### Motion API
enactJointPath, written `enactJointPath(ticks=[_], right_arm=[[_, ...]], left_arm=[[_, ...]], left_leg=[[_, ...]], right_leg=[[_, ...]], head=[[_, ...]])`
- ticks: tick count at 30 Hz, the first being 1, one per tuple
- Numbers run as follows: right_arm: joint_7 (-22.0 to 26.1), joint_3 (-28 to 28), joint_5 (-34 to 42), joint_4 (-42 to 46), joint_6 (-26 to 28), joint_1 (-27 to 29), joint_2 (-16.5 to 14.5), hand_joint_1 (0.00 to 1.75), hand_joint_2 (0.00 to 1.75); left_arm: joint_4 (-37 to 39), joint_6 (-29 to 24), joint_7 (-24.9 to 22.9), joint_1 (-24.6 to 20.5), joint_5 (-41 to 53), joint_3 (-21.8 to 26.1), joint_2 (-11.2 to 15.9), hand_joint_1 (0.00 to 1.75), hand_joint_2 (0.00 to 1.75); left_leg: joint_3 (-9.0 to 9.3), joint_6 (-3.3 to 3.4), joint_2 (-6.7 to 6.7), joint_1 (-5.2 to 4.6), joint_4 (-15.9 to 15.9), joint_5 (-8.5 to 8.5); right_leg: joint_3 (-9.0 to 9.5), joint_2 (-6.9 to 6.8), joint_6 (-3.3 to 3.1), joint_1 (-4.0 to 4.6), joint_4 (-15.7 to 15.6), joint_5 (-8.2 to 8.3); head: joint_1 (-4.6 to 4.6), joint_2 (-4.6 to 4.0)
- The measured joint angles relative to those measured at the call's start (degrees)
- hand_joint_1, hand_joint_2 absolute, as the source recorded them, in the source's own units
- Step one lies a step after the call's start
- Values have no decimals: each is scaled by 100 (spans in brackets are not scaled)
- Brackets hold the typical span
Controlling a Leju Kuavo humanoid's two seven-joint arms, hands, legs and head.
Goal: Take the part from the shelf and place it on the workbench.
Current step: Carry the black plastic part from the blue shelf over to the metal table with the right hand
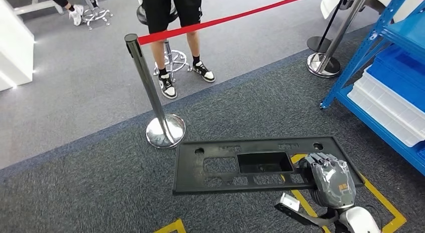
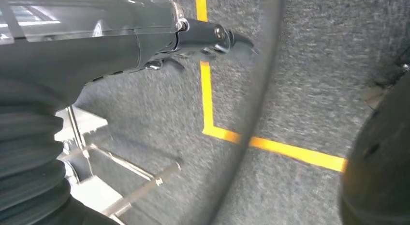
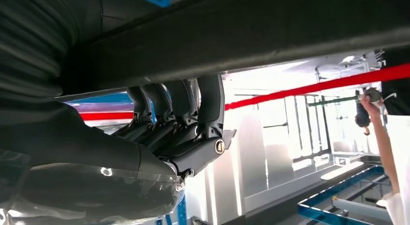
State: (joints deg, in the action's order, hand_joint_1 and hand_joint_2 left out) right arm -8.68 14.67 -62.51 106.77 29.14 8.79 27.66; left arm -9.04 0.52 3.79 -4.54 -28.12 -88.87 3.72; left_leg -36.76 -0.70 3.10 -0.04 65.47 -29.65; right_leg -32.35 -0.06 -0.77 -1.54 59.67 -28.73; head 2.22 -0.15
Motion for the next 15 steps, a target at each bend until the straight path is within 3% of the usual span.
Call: enactJointPath(ticks=[2,4,6,7,9,10,12,13,15], right_arm=[[3,0,1,-93,-71,-116,-67,159,175],[17,0,1,-164,-122,-197,-121,159,175],[52,3,-1,-202,-174,-275,-168,159,175],[73,7,1,-214,-203,-322,-194,159,175],[113,20,13,-233,-264,-429,-248,159,175],[134,29,19,-244,-289,-477,-279,159,175],[168,56,24,-263,-326,-553,-331,159,175],[184,72,23,-273,-337,-591,-350,159,175],[227,100,20,-298,-343,-664,-370,159,175]], left_arm=[[1,36,-30,-51,105,0,9,0,175],[1,38,-79,-71,162,0,12,0,175],[1,6,-152,-73,185,0,11,0,175],[1,-23,-187,-75,180,0,11,0,175],[1,-79,-226,-84,146,1,6,0,175],[1,-101,-232,-84,123,2,2,0,175],[1,-129,-238,-67,79,4,-7,0,175],[0,-142,-235,-55,56,7,-21,0,175],[-1,-168,-221,-45,-13,18,-56,0,175]], left_leg=[[-354,-50,-207,22,707,-307],[-480,-63,-262,36,961,-316],[-177,-21,-360,27,389,32],[34,19,-494,1,-22,181],[284,100,-687,-67,-557,329],[291,126,-704,-94,-622,317],[297,182,-554,-81,-687,362],[328,210,-478,-64,-749,398],[399,264,-346,-25,-860,473]], right_leg=[[0,-154,-28,21,1,-9],[6,-316,-35,32,2,-21],[27,-463,-30,42,2,-37],[40,-530,-22,50,0,-47],[56,-651,16,70,-7,-59],[63,-711,42,76,-18,-61],[98,-812,105,80,-52,-70],[111,-742,133,76,-29,-109],[-15,-393,163,67,314,-347]], head=[[0,0],[0,0],[1,0],[1,0],[0,0],[0,0],[1,0],[0,0],[-1,0]])
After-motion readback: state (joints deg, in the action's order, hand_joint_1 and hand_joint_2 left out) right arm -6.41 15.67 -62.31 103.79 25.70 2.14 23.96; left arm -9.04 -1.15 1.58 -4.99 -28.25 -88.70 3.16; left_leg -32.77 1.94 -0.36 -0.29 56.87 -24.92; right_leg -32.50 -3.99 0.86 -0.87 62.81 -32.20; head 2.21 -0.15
